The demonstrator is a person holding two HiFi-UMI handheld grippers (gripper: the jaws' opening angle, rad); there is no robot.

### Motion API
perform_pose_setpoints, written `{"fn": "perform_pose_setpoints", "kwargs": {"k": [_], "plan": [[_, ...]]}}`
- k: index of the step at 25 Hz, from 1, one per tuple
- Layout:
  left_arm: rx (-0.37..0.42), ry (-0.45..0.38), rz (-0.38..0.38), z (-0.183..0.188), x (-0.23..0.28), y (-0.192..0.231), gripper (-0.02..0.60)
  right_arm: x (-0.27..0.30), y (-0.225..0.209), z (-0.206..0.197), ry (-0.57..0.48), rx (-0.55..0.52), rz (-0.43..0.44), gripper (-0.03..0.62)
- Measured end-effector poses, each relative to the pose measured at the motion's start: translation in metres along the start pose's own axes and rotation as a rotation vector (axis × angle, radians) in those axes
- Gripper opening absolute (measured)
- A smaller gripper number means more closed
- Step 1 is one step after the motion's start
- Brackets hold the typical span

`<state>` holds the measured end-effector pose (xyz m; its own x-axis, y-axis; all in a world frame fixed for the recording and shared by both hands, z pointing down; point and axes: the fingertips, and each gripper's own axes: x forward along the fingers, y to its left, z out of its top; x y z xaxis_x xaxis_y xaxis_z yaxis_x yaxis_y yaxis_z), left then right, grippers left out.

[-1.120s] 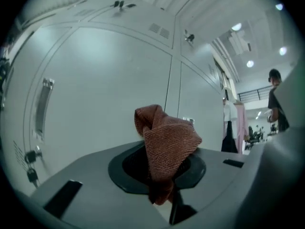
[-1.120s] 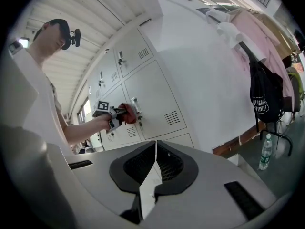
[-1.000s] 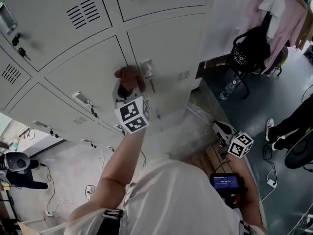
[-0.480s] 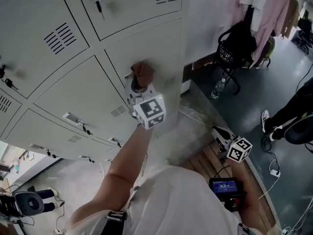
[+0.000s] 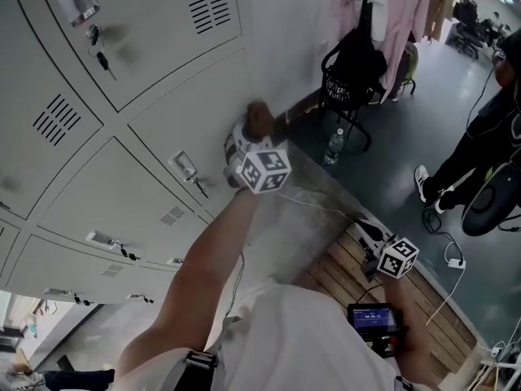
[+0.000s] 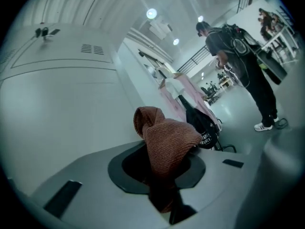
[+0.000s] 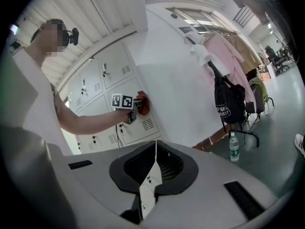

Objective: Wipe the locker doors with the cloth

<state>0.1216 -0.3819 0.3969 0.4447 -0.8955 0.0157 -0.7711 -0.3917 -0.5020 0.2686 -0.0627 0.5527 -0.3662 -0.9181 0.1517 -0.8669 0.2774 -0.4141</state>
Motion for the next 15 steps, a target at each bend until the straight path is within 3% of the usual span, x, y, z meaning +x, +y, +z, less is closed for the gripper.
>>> {"fn": "perform_pose_setpoints", "kwargs": {"k": [3,6,15], "plan": [[0.021,-0.006,-0.023,0.027,0.021,-0.010,0.067,-0.009,-0.002,0.001,-0.018,0.003,-0.021,0.018],[-0.006,-0.024,0.005,0.050,0.020,0.003,0.067,-0.014,-0.002,0.002,-0.039,0.010,-0.029,0.018],[0.115,-0.062,0.199,0.058,-0.067,0.091,0.067,0.006,-0.004,-0.003,-0.009,0.040,0.051,0.018]]}}
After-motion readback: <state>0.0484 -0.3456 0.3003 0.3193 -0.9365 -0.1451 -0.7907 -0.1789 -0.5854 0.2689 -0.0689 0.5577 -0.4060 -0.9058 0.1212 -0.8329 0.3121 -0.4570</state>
